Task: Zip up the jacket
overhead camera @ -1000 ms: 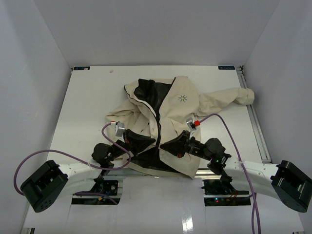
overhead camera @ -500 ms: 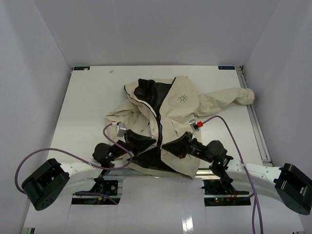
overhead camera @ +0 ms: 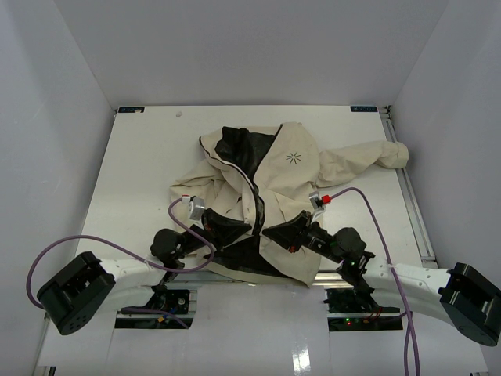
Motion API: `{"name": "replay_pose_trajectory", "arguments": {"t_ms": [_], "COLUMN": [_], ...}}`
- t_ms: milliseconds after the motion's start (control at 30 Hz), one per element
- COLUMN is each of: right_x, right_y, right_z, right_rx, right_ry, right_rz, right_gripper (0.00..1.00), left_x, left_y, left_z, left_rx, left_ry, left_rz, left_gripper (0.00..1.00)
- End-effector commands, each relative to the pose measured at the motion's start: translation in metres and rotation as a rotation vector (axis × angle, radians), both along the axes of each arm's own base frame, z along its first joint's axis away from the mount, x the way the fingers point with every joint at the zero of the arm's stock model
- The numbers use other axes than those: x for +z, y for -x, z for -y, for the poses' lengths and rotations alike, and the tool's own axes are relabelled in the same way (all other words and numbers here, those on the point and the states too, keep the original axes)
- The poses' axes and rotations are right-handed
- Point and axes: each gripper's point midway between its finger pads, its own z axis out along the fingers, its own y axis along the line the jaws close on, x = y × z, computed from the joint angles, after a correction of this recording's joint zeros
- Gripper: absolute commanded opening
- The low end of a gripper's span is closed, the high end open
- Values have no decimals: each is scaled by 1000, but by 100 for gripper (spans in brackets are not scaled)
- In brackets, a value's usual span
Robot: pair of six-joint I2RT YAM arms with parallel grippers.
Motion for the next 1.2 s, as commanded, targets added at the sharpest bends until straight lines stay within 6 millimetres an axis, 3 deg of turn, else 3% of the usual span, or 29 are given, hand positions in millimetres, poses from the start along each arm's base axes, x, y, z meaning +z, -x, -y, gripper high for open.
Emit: {"name": "replay_pose_trajectory", "arguments": {"t_ms": [0,367,1167], "right_x": [16,11,13], "right_y": [0,-4,-2], "right_z": [5,4,6], "right_rx": [-26,-47,-38], "right_ry": [-68,-34,-60], "right_rz": [40,61,50], "right_gripper": [8,8,8], "left_x": [107,121,118], "left_y": [34,29,33], "left_z": [-37,-24,-14], "left_rx": [21,21,6], "left_ry": [366,351,327], "left_rz": [374,471,514], "left_gripper": [0,0,0]}}
